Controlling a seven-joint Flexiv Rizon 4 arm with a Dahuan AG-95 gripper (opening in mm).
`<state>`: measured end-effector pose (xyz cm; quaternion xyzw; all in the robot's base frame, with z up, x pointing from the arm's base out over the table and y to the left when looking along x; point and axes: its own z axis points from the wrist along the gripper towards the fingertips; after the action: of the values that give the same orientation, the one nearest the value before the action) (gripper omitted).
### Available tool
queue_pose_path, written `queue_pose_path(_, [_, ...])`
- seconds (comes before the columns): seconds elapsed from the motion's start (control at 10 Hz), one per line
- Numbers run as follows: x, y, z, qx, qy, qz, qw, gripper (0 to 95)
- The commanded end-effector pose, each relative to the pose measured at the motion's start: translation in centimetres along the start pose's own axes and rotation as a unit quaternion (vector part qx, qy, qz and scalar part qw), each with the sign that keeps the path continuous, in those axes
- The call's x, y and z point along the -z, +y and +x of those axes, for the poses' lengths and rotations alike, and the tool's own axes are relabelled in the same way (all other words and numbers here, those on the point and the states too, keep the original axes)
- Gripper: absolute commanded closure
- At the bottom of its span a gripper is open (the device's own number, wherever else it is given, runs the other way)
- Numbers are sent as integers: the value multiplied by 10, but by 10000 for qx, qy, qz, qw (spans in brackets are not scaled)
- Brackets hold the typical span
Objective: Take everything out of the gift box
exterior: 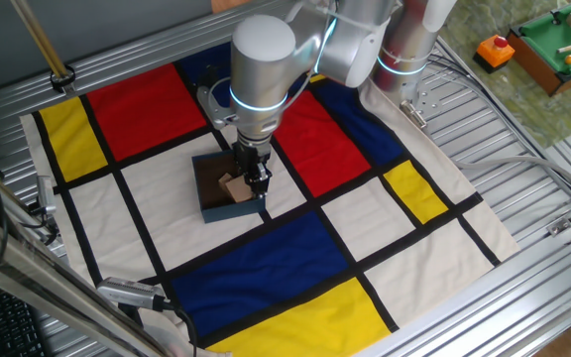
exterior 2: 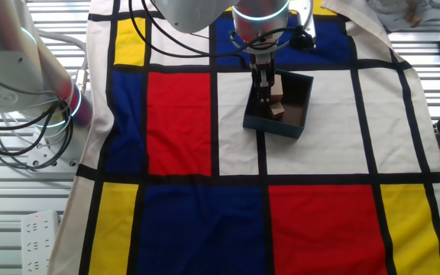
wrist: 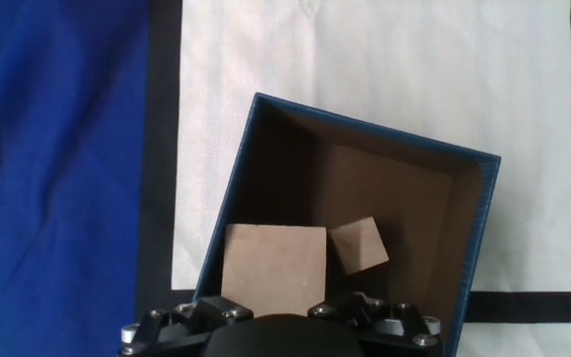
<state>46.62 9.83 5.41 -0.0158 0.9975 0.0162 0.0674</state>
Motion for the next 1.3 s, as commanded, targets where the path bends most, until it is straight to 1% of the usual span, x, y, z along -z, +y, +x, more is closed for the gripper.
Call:
queue_pose_path(0.1, [1, -1, 0, 8, -12, 64, 10000, 380])
queue_pose_path(0.2, [1, -1, 0, -117, 13, 66, 9999, 760])
queue_pose_path(0.3, [1, -1, 0, -216, 43, 40, 9997, 950])
queue_pose_path(0.7, [1, -1, 0, -185, 23, 53, 9998, 950])
queue_pose_path(0.9, [6, -1, -1, -122, 103, 92, 9998, 950])
queue_pose_path(1.1, [14, 0, -1, -105, 208, 93, 9997, 950])
queue_pose_path(1.2, [24, 0, 0, -77, 262, 81, 9996, 950])
queue_pose_path(1.3, [33, -1, 0, -62, 283, 83, 9995, 950])
